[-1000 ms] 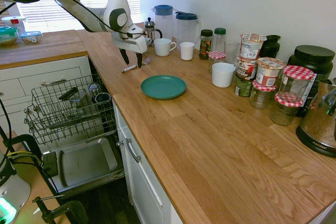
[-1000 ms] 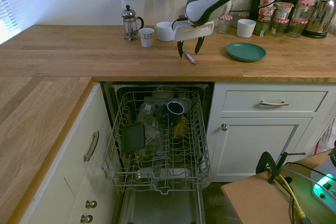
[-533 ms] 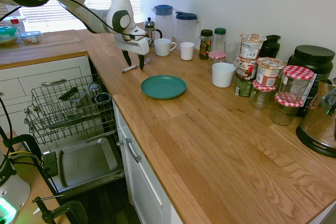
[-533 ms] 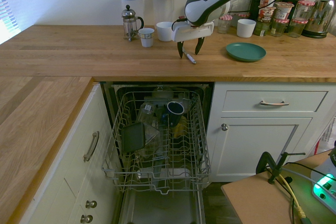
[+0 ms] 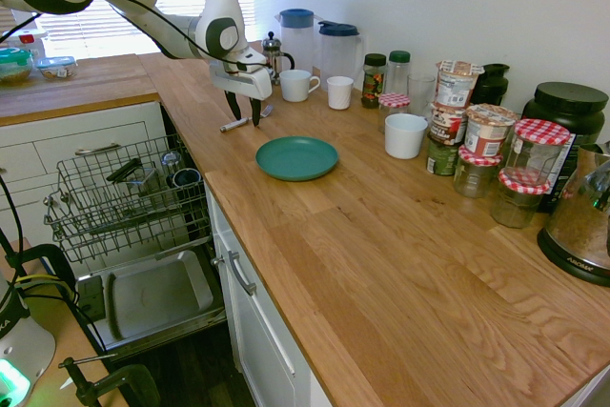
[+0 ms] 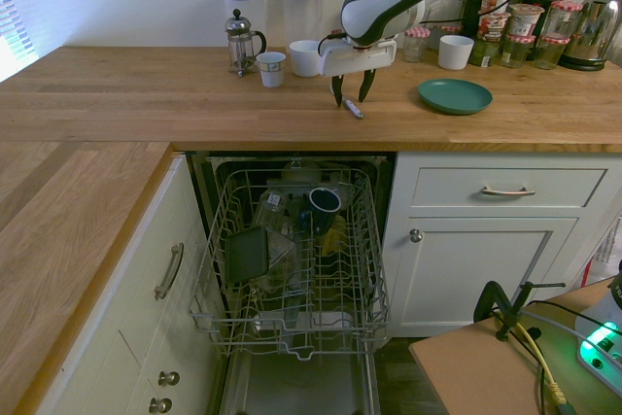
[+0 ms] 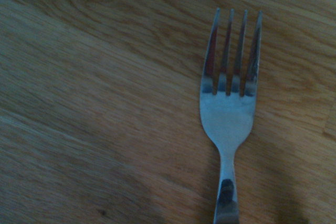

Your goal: Put the fork in the dishwasher

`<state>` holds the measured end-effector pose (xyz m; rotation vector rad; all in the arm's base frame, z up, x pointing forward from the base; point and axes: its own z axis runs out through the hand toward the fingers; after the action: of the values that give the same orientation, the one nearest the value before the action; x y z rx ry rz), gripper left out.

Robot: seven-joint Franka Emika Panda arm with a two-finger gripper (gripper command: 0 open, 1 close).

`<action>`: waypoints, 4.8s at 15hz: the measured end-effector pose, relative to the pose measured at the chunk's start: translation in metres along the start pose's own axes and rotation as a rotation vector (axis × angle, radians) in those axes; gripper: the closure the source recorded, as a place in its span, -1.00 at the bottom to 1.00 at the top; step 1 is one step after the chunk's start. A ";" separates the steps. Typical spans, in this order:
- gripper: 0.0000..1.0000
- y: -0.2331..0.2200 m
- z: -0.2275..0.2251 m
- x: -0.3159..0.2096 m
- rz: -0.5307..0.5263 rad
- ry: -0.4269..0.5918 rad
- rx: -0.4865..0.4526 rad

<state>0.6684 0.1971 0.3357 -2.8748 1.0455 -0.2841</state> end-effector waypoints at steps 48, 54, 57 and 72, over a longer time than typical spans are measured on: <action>1.00 0.133 -0.006 -0.371 0.405 0.054 0.148; 1.00 0.117 0.055 -0.384 0.400 0.003 0.108; 1.00 0.112 0.087 -0.380 0.400 -0.031 0.085; -1.00 0.120 0.160 -0.397 0.365 -0.065 0.057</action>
<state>0.3258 0.3602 0.1037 -2.5567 1.4885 -0.1905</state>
